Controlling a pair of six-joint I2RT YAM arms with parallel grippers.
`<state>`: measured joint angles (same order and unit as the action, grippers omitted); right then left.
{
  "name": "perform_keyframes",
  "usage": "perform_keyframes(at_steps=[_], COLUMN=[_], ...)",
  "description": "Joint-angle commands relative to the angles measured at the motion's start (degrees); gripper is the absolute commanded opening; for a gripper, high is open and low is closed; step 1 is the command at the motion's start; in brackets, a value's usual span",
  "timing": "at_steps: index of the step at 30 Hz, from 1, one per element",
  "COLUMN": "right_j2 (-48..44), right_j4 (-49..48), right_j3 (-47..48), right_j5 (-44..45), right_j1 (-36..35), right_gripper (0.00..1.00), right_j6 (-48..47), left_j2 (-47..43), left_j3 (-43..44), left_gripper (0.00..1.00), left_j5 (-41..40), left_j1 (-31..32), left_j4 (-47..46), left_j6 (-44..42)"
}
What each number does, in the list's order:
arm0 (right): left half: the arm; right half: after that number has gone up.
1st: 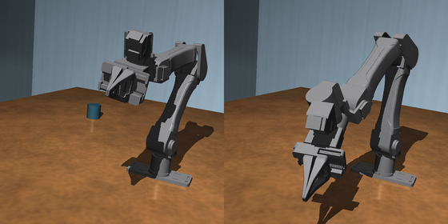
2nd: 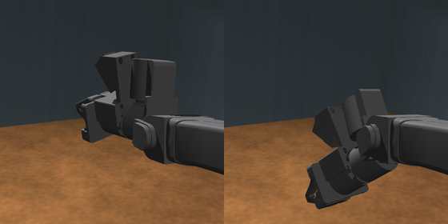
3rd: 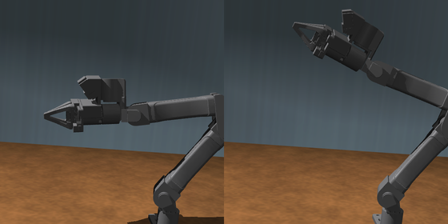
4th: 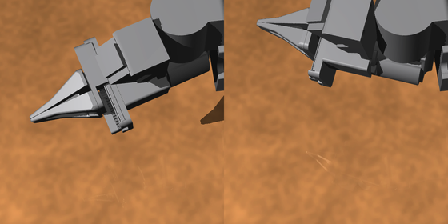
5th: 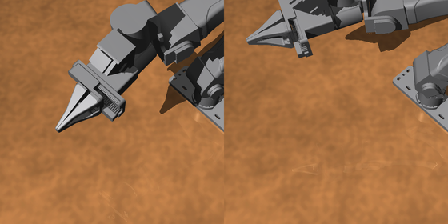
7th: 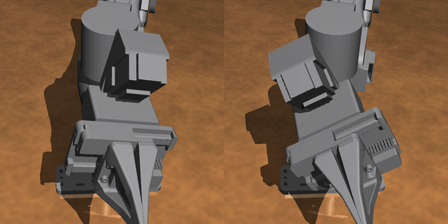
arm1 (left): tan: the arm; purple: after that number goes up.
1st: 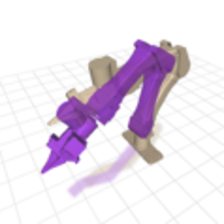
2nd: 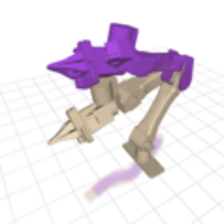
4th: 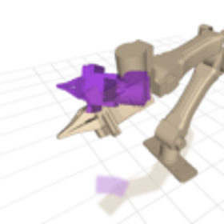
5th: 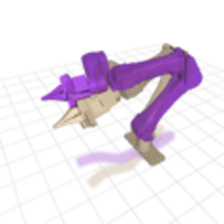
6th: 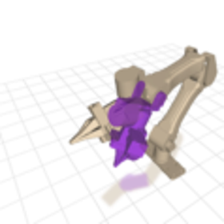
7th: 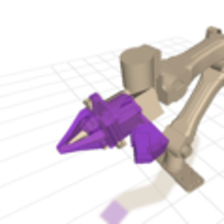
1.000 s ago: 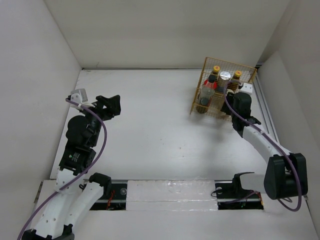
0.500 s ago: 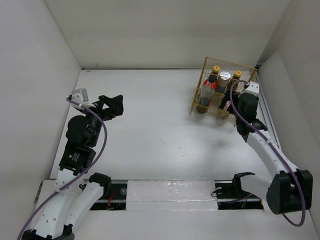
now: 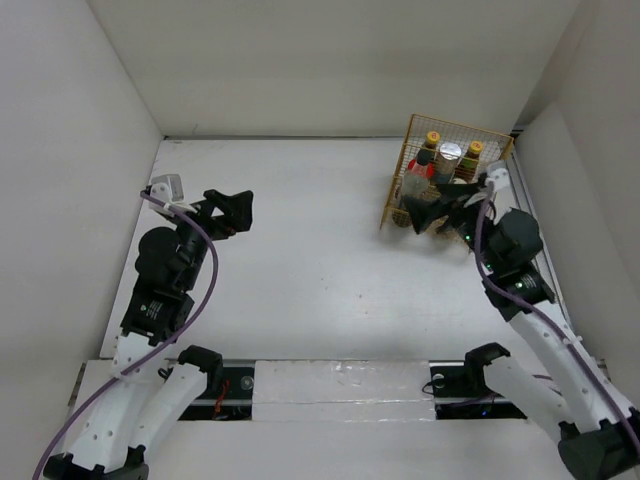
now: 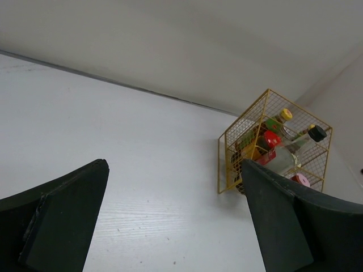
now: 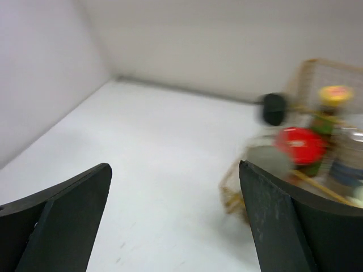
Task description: Organize the condiment bottles
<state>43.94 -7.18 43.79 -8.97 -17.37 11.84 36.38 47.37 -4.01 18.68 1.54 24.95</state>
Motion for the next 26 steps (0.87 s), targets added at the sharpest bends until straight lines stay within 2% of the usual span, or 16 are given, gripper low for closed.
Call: perform_keyframes(at_steps=[1,5,9,11,17,26], right_j2=[6.58,15.63,23.72,29.24,36.81,38.06], right_j4=[-2.40,-2.40,-4.49,-6.43,-8.90,-10.57], right_j3=[0.33,0.86,1.39,1.39,2.61,3.93], right_j5=[-13.78,-12.57,-6.94,-5.71,-5.71,-5.18], right_j1=[-5.99,-18.01,-24.89,-26.22,-28.77,-29.30], right_gripper=[0.99,0.99,0.99,0.99,0.99,0.99], right_j6=[-3.48,-5.32,-6.47,-5.87,-5.33,-5.33], left_j2=[0.53,1.06,1.06,0.54,0.53,1.85], left_j3=[1.84,1.84,1.15,0.62,0.61,1.66], left_gripper=[1.00,1.00,1.00,1.00,1.00,1.00], left_j5=[1.37,1.37,3.56,4.27,5.59,7.35], left_j1=[0.22,0.22,0.22,0.22,0.22,0.22], left_j4=[-2.69,-2.68,-2.68,-3.38,-3.39,-3.39], left_j6=[0.36,0.36,0.97,0.98,0.98,-0.16])
